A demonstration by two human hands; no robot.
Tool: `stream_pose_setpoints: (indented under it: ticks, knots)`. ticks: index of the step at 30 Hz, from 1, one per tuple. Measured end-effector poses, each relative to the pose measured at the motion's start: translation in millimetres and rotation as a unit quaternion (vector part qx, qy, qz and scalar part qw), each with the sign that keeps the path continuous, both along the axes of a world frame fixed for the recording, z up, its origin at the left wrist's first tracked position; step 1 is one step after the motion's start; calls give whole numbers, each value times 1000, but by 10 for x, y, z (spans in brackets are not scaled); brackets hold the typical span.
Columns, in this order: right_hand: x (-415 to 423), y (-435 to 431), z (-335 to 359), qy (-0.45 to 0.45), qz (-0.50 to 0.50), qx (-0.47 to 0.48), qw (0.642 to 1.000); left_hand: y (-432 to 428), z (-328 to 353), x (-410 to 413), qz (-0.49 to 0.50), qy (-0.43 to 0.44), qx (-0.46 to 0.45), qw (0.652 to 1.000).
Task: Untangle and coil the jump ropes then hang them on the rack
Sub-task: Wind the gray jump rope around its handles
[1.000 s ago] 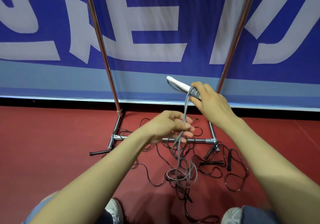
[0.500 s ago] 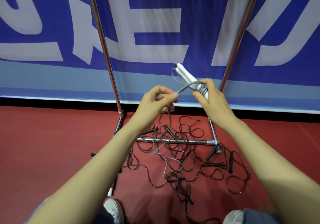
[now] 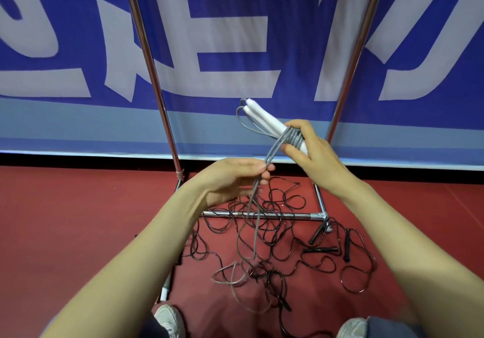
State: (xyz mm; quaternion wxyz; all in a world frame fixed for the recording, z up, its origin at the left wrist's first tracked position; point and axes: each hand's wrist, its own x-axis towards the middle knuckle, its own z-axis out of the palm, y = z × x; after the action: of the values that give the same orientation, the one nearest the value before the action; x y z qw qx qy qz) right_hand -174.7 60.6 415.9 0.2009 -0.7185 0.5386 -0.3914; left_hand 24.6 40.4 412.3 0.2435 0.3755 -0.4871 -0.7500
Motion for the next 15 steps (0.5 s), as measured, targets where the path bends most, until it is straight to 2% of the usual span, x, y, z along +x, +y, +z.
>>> stream_pose_setpoints:
  ticks: [3,6,8,10,15]
  knots:
    - [-34,-8,2,-15,23,35,999,-47,-40,14,63,-68,-132,987]
    - [-35,-8,44,-145,81,98,981,-48,-64,8,85,-98,-216,968]
    - [-15,11,60,-223,132,129,957,-28,-90,-22,87,-115,-239,960]
    - [34,40,68,-262,158,143,941,-17,-122,-50,95,-118,-250,956]
    - [150,31,33,-321,90,122,935,-14,-175,-78,110,-140,-256,950]
